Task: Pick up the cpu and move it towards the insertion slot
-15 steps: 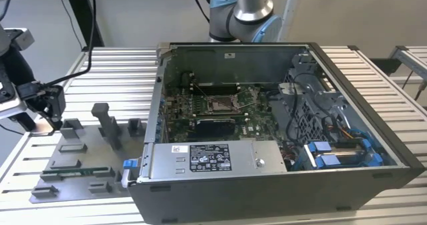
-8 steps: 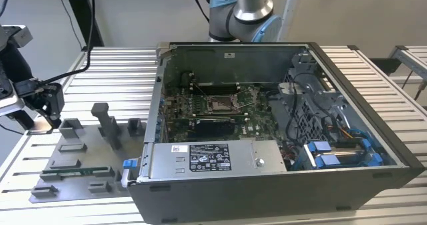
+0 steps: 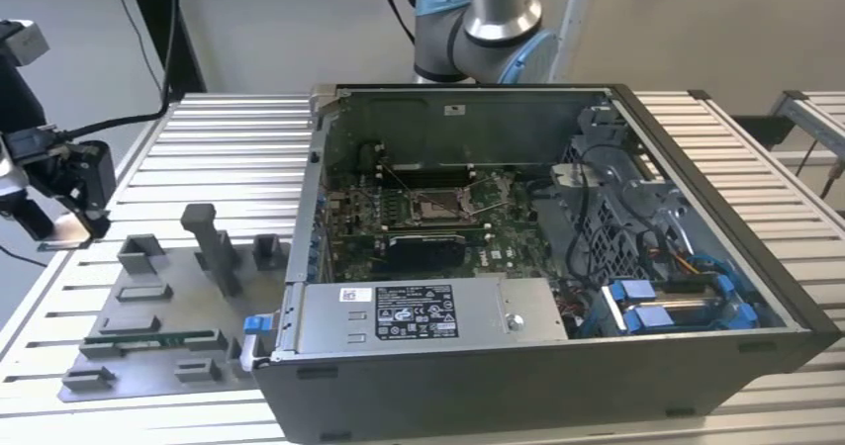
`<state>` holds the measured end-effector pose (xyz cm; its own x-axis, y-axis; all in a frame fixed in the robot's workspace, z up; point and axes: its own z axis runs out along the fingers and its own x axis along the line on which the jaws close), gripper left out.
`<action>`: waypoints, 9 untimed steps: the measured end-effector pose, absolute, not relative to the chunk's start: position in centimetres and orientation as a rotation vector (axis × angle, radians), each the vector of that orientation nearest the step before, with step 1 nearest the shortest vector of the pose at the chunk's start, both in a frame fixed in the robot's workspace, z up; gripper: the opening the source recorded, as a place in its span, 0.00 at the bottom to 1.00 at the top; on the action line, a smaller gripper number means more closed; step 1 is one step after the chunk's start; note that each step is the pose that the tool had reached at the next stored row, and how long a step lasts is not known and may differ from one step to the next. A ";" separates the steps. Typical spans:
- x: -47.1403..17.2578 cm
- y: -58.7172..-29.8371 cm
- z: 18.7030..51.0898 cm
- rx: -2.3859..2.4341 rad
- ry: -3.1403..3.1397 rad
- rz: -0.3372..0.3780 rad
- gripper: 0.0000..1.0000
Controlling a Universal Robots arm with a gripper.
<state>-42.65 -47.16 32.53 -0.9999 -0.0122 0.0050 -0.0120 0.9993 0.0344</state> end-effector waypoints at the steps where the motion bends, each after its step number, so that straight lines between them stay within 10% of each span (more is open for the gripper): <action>1: -42.6 -47.2 32.7 0.019 -3.136 -0.054 0.00; 9: -42.6 -47.2 34.3 0.019 -3.136 -0.054 0.00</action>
<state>-42.65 -47.16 34.25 -0.9999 -0.0122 0.0049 -0.0120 0.9993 0.0344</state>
